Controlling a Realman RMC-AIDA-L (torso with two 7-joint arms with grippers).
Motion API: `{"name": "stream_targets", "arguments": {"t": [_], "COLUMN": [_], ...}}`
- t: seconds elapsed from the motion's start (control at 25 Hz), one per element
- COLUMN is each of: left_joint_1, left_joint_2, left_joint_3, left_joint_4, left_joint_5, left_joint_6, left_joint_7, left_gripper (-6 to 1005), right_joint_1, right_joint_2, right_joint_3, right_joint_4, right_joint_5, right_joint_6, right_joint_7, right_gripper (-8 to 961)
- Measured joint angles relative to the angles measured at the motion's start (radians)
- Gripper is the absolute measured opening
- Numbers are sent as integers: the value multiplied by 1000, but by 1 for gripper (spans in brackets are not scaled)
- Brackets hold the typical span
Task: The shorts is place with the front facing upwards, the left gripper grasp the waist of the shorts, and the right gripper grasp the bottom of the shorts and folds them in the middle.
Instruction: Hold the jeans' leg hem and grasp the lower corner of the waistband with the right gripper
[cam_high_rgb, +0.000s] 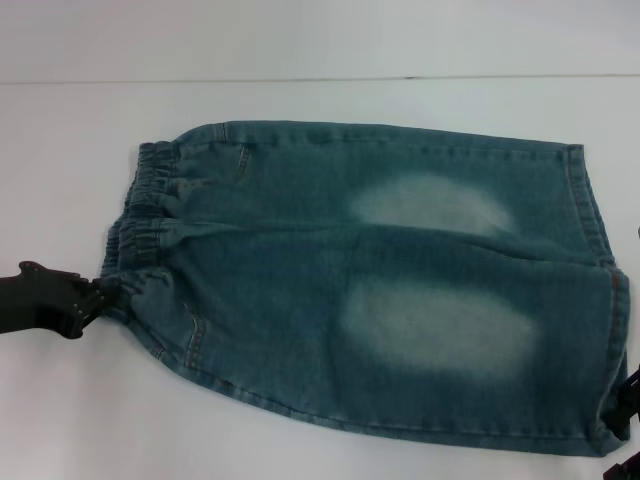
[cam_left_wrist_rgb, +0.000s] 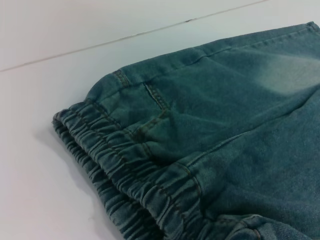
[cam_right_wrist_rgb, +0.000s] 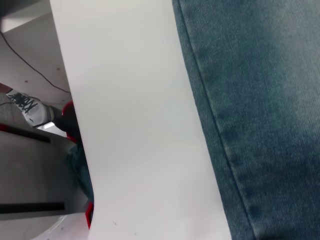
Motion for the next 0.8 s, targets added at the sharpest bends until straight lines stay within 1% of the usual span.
{"name": "stream_targets", "arguments": {"t": [0.36,0.6,0.8], "left_joint_1": [-1,-2,-1], "left_joint_2": [0,1,2], "left_joint_3": [0,0,0], "left_joint_4": [1,-1,3], "left_joint_5": [0,0,0], "left_joint_6": [2,0,4], "left_joint_7": [0,0,0], "left_gripper": [77,81,84], "right_joint_1": [-1,-2,-6], "right_joint_2": [0,0,2], "right_joint_3": [-2,-4,-5], "right_joint_4": [0,0,0], "right_joint_5": [1,-3,-7], "right_joint_6": [-2,1,4], "right_joint_7": [-8,-2,0], "right_gripper": [625,388,172]}}
